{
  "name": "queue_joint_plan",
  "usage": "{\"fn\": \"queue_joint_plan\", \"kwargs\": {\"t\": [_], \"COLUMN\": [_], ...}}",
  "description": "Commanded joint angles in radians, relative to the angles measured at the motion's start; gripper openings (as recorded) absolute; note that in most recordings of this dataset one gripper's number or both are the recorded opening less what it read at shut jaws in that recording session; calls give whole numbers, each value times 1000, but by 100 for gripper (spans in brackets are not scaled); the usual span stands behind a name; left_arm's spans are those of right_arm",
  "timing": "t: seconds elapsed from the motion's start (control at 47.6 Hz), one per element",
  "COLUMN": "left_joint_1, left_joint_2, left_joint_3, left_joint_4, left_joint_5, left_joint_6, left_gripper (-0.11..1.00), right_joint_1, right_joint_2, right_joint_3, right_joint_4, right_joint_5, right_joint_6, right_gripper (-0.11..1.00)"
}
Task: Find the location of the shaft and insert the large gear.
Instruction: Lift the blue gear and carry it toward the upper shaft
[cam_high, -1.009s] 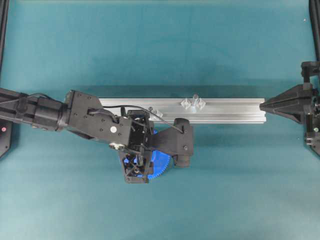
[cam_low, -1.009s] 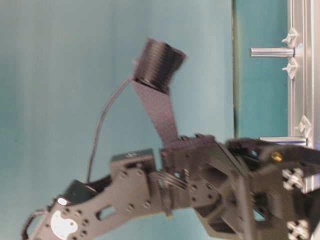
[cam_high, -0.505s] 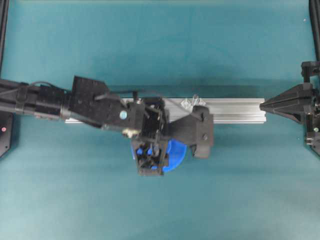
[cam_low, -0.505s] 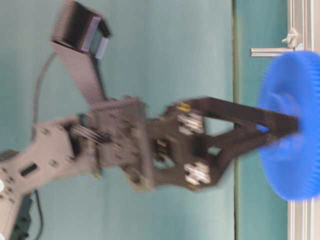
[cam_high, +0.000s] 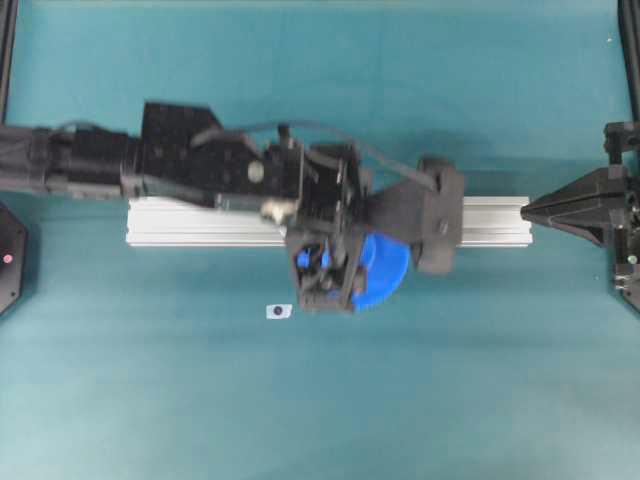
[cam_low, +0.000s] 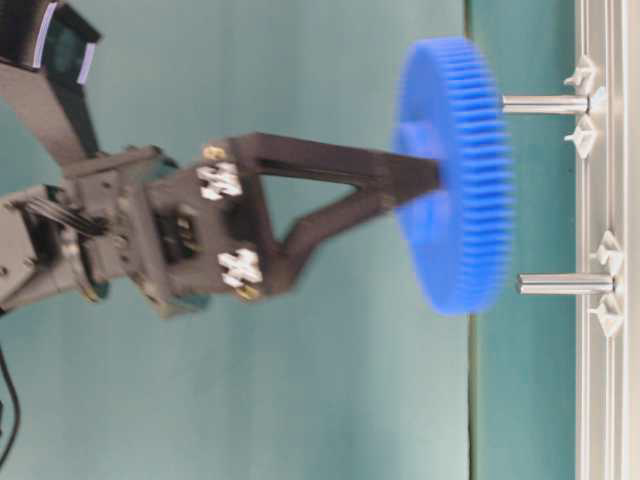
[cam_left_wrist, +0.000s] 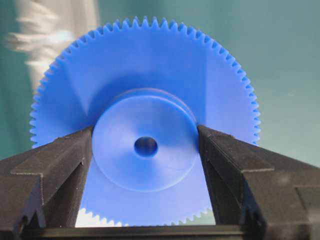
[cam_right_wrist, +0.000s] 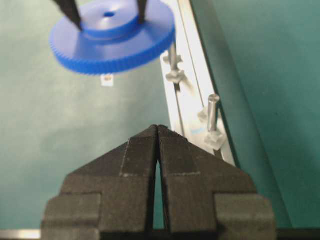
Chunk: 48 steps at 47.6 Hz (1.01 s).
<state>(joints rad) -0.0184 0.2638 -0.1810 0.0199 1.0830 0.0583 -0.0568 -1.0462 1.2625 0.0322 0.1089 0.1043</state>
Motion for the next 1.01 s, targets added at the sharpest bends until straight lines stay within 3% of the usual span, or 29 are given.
{"fn": "queue_joint_plan", "kwargs": {"t": [0.0, 0.694, 0.988], "left_joint_1": [12, 64, 100], "left_joint_2": [-11, 133, 195], "left_joint_3": [-57, -268, -356], "left_joint_4": [3, 3, 3], "left_joint_5": [17, 121, 144], "left_joint_6": [18, 135, 149], "left_gripper": [70, 70, 70], "right_joint_1": [-2, -2, -2], "right_joint_2": [0, -23, -28], "right_joint_3": [-6, 0, 0], "right_joint_4": [2, 2, 2], "right_joint_5": [-5, 11, 15], "right_joint_6": [9, 9, 9], "right_gripper": [1, 1, 1]}}
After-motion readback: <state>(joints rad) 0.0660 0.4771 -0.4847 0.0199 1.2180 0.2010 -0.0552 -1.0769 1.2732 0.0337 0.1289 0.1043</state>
